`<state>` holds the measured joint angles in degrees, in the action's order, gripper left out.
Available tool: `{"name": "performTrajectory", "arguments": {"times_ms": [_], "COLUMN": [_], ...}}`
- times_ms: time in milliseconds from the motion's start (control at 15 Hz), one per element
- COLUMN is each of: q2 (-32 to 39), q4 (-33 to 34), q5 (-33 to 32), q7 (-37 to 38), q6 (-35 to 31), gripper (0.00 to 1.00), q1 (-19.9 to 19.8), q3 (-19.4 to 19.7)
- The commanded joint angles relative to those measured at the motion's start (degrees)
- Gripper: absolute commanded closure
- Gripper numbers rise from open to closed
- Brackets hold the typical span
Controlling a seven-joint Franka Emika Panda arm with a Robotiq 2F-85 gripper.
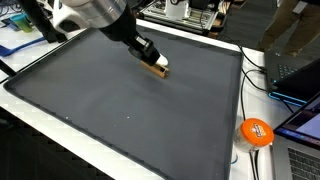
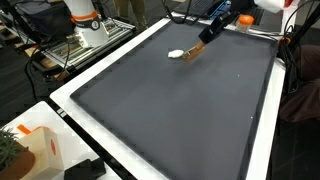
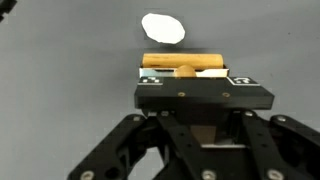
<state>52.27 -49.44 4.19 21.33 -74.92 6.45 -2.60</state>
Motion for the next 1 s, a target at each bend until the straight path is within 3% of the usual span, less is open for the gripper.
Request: {"name": "performTrajectory", "arguments": {"times_ms": [0,200,533,933], "q2": [1.3,-1.9,-14.8,-27.5], "q4": [2.6,-1.1,-15.8,-30.1], "q5": [0.8,0.1,-0.1,0.4], "q7": [0.6,1.1,1.0,1.9], "q6": [0.8,-0.3,-11.4,-13.4], "gripper": [0.78,0.78,0.78,0.78], "q1": [-0.2,0.2,0.5,0.7], "q3": [-0.3,0.1,0.2,0.1]}}
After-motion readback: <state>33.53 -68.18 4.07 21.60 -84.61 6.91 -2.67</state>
